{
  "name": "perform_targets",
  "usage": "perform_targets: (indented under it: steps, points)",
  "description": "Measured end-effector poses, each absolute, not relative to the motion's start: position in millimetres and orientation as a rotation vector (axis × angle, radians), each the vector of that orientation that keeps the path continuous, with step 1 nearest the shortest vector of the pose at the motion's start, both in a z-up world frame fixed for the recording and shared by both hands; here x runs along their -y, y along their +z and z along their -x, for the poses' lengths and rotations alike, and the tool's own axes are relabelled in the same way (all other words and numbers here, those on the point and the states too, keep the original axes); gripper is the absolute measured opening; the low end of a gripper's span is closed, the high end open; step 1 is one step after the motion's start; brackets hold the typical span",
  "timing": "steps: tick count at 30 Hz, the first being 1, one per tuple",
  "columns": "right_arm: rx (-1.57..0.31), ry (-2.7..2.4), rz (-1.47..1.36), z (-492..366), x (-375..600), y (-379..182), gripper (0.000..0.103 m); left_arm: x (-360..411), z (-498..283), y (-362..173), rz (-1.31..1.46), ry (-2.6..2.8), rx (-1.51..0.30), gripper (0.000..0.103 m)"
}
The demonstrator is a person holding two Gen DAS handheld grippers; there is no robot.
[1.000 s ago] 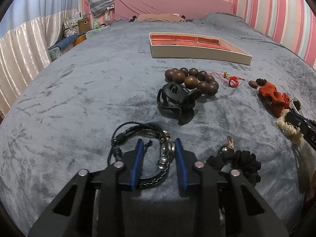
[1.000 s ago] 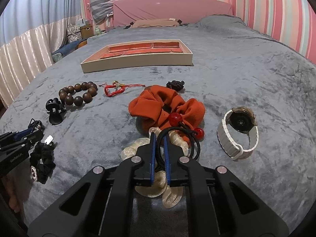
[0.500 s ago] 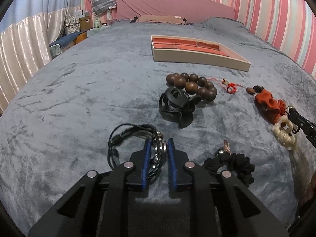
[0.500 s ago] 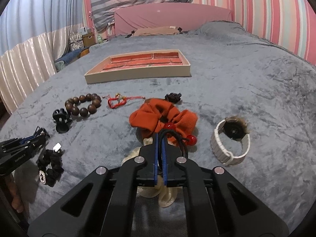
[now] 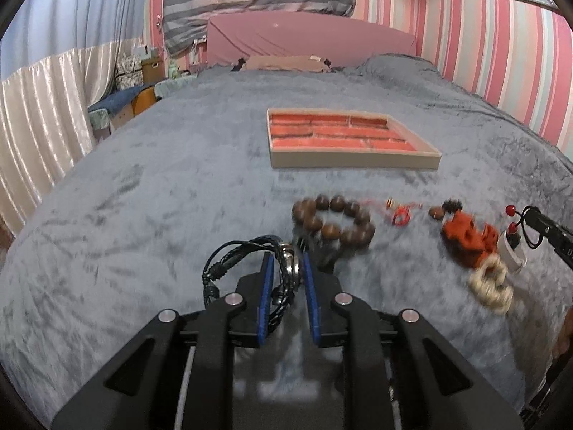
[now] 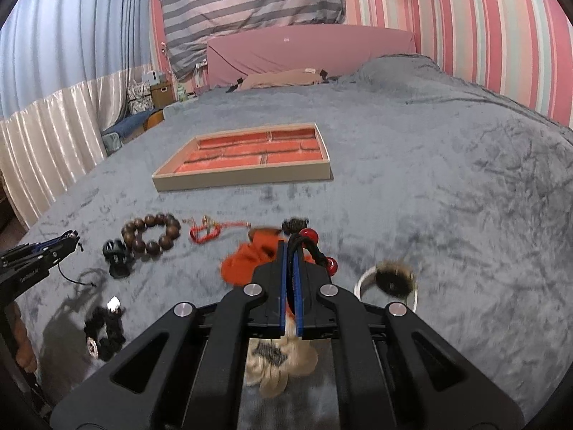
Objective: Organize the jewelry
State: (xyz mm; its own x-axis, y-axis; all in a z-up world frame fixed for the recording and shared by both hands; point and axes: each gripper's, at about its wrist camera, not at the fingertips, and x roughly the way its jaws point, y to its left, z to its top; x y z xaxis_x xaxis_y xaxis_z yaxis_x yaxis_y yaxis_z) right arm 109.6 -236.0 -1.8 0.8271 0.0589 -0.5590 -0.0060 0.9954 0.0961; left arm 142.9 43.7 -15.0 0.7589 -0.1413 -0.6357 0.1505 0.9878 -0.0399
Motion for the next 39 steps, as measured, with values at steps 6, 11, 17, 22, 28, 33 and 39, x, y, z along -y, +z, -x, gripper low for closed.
perform_targets:
  steps: [6, 11, 17, 22, 28, 33, 39]
  points:
    - [-0.57, 0.059, -0.079, -146.0, 241.7, 19.7, 0.004, -29.6, -181.4, 18.9, -0.003, -0.191, -0.656, 0.018]
    - [-0.542, 0.133, -0.062, -190.2, 245.1, 34.9, 0.004, -10.6, -230.5, 40.1, -0.027, -0.209, -0.634, 0.018]
    - [-0.544, 0.191, -0.006, -281.5, 243.5, 53.1, 0.004, 10.9, -310.6, 50.9, 0.011, -0.244, -0.673, 0.018]
    - [-0.603, 0.201, -0.018, -363.0, 240.6, 48.3, 0.004, 27.1, -381.2, 50.7, 0.049, -0.253, -0.697, 0.017]
    - [-0.678, 0.183, -0.011, -446.0, 230.9, 28.9, 0.004, 39.3, -464.4, 26.1, 0.007, -0.197, -0.746, 0.017]
    - [-0.727, 0.144, -0.01, -497.7, 231.4, 9.3, 0.004, 37.8, -519.7, 0.9, 0.066, -0.171, -0.82, 0.017]
    - [-0.816, 0.122, 0.034, -531.6, 231.0, -22.9, 0.004, 47.2, -554.6, -28.9, 0.025, -0.135, -0.88, 0.017]
